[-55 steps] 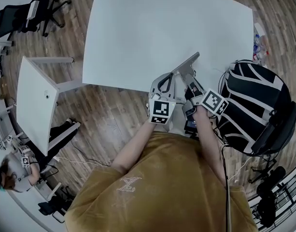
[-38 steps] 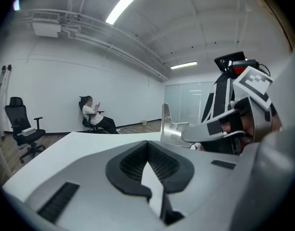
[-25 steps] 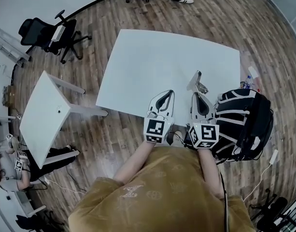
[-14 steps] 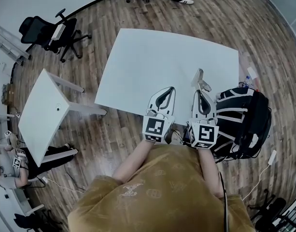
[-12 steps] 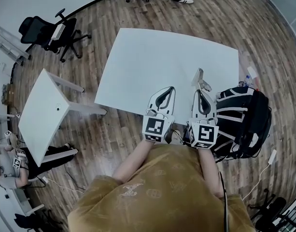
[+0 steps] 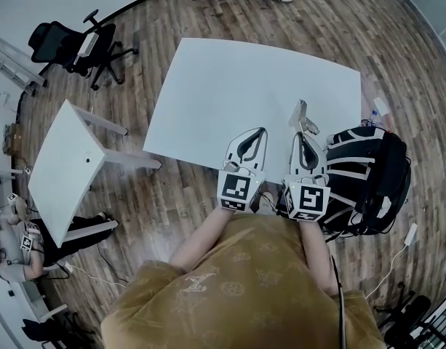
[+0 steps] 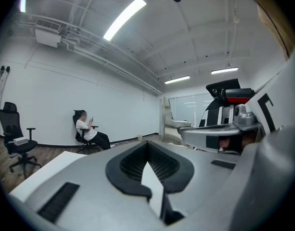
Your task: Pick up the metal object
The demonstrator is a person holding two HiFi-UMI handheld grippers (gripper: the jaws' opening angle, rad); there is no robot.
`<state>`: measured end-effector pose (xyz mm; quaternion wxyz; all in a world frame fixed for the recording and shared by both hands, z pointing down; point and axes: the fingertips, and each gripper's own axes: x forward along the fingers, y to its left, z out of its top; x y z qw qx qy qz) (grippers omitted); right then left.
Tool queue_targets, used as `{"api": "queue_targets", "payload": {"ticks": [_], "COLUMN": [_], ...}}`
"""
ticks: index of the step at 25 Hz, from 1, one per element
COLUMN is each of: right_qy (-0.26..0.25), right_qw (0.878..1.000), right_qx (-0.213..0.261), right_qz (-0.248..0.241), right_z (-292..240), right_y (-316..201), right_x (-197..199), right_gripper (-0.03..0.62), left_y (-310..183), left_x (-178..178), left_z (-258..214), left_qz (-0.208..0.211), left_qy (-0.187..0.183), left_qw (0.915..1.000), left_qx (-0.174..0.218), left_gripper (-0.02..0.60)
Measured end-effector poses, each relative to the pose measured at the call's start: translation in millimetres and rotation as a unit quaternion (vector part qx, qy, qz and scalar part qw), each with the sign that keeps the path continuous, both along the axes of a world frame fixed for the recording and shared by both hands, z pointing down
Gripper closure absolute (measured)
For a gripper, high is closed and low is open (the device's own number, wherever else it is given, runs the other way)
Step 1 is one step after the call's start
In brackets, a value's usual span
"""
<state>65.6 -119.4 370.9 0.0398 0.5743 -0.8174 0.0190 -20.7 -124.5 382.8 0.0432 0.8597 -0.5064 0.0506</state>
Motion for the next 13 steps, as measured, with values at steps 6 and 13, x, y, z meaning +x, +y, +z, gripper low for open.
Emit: {"api": "queue_targets", "payload": {"ticks": [6,13], "right_qy": [0.000,0.000], "right_qw": [1.000,1.000], "right_qx": [-0.005,-0.005], "right_qz": [-0.007,-0.006], "right_z": [1.1,5.4], "right_y": [-0.3,-3.6], "right_x": [-6.9,-2.3], "right_gripper": [0.586,0.586], "left_y": [-0.6,-3.3], "left_x": [-5.7,1.0], "left_z": [2.3,4.0], "left_qz": [-0.001,0.002], "left_qy": [-0.004,-0.005], "left_qw": [1.0000,1.0000], "left_qx": [-0.002,0.002], "left_gripper": [0.575,0.575]}}
